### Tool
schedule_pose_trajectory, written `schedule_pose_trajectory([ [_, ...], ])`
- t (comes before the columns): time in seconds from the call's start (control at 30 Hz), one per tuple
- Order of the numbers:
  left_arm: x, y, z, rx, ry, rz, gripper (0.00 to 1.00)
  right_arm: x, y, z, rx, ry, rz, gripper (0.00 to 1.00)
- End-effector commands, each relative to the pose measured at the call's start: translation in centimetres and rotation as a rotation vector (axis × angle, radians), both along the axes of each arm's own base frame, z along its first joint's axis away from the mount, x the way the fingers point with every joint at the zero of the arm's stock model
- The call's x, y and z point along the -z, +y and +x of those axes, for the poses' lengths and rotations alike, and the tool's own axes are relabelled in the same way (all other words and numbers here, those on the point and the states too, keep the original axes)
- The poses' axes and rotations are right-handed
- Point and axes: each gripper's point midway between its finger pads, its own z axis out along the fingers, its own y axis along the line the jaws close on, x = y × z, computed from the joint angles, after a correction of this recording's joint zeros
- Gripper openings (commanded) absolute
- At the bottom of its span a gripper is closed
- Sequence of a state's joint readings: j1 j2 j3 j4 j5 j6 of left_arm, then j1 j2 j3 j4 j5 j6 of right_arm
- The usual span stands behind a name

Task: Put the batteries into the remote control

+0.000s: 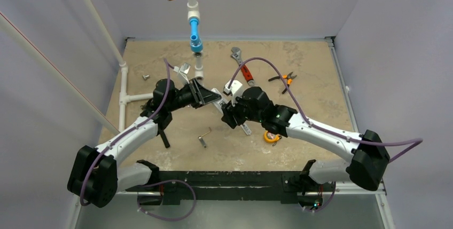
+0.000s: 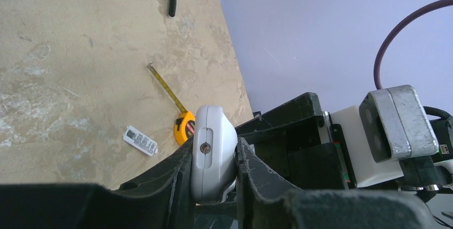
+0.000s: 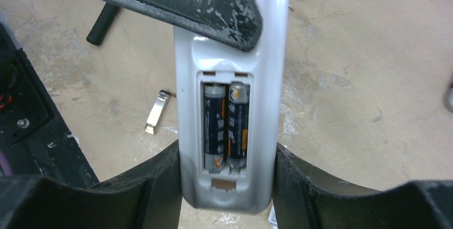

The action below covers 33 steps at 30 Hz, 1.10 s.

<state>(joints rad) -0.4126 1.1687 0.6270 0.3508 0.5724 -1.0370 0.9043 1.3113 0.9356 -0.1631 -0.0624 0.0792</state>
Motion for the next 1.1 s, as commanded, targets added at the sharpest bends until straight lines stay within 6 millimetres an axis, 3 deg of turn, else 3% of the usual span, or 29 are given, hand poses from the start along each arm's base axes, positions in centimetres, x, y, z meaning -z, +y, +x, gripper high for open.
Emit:
schedule_pose_trajectory([
  [0.0, -0.6, 0.9, 1.2, -0.053, -0.027, 0.019, 0.0, -5.4, -1.5, 1.6, 0.148, -0.137, 0.156, 0.52],
  [0.13, 0.7, 2.4, 2.0, -0.11, 0.029, 0.04, 0.0, -6.3, -4.7, 3.0, 0.294, -0.149, 0.223, 0.56],
  [0.27, 1.2, 3.4, 2.5, -0.144, 0.05, 0.046, 0.0, -3.7, -6.8, 3.4, 0.342, -0.074, 0.194, 0.64],
  [0.67, 1.2, 4.6, 2.8, -0.187, 0.058, 0.07, 0.0, 5.2, -7.8, 1.8, 0.335, 0.109, -0.006, 0.7],
  [0.87, 1.3, 4.6, 2.8, -0.185, 0.064, 0.071, 0.0, 7.9, -8.2, 1.4, 0.355, 0.17, -0.076, 0.69],
  [1.07, 1.3, 4.5, 2.9, -0.183, 0.066, 0.067, 0.0, 10.2, -7.8, 0.5, 0.326, 0.209, -0.158, 0.62],
])
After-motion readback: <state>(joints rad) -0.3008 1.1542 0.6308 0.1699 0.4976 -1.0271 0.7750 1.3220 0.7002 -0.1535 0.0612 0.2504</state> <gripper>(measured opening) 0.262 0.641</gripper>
